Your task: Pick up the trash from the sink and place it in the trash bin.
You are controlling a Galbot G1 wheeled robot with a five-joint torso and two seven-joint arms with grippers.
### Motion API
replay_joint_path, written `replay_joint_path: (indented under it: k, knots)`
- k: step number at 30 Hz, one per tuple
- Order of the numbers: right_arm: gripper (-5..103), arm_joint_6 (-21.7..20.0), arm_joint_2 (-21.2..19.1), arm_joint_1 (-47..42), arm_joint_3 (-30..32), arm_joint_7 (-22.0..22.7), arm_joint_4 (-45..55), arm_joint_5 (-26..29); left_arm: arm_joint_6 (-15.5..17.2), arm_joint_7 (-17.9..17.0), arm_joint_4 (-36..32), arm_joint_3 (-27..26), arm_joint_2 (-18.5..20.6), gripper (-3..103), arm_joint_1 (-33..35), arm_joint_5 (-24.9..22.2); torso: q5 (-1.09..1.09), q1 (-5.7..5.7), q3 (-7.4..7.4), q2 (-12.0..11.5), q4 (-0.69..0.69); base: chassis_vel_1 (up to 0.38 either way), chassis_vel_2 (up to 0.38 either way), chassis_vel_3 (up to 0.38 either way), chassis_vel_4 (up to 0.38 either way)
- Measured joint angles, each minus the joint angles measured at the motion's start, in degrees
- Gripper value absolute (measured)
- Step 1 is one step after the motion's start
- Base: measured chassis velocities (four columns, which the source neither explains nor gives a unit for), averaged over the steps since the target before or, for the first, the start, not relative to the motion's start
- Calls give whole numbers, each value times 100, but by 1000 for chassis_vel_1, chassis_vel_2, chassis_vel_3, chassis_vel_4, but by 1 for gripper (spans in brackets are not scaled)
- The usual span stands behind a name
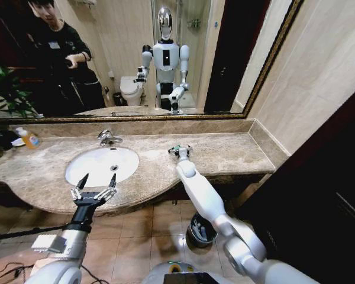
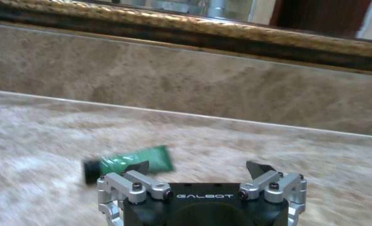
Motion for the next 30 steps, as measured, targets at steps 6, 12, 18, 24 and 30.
replay_joint_path:
  k: [6,12,18,24,30]
  knots:
    - [100,-57,-627,-405,76,-22,800,256,0,0,0,0,0,100,0,0,-1,0,-1,0,-2,0,0,0,0]
    - [100,-11,-506,-433,91,2,1028,704,0,0,0,0,0,100,0,0,-1,0,-1,0,-1,0,0,0,0]
    - [100,299,116,-233,42,-120,547,683,0,0,0,0,0,100,0,0,-2,0,-1,0,1,0,0,0,0]
    - [100,463,514,6,34,-338,58,557,0,0,0,0,0,100,0,0,-2,0,-1,0,1,0,0,0,0]
    - [100,675,805,300,17,-766,-467,338,0,0,0,0,0,100,0,0,-1,0,-1,0,1,0,0,0,0]
